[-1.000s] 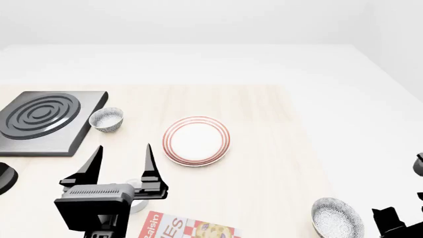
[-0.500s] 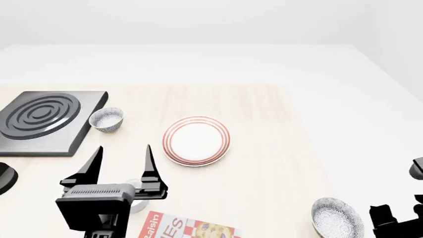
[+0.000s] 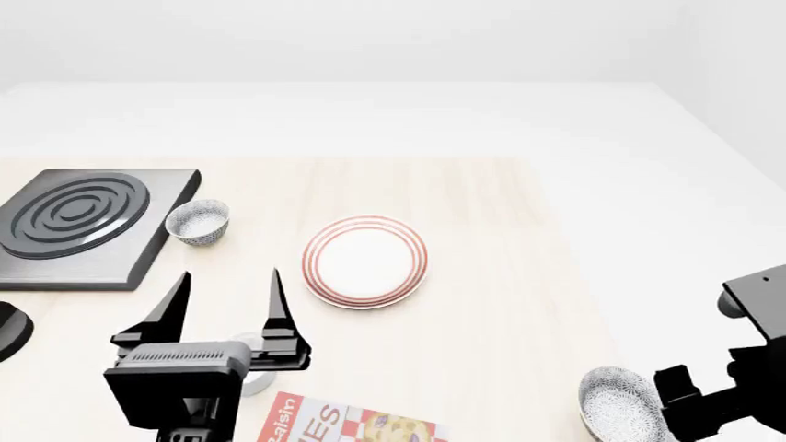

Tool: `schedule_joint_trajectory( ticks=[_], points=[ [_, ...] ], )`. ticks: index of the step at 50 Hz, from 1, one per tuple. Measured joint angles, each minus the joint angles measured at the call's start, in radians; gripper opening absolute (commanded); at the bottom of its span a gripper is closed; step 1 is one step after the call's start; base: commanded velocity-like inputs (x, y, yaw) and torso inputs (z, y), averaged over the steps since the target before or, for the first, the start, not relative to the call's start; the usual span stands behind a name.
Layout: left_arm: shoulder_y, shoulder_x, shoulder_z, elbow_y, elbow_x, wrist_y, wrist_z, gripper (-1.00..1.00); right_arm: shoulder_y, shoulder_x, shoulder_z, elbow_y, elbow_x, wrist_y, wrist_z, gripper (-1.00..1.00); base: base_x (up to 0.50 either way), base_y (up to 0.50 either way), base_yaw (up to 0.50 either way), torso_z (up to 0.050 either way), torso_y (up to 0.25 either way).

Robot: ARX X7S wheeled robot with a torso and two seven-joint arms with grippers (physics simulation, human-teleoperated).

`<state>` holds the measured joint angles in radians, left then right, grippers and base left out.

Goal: Pick the akita bowl next to the cookies box and place it on the plate.

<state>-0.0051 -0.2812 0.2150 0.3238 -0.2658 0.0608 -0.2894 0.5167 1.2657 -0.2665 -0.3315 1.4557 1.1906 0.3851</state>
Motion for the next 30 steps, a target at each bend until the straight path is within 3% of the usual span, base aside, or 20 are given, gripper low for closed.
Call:
schedule_joint_trajectory(
  ticks=[30],
  points=[
    [0.002, -0.012, 0.007, -0.004, -0.005, 0.008, -0.013, 1.00, 0.019, -0.048, -0.059, 0.090, -0.005, 0.024, -0.006, 1.00, 0.00, 0.00, 0.00, 0.000, 0.000]
  ],
)
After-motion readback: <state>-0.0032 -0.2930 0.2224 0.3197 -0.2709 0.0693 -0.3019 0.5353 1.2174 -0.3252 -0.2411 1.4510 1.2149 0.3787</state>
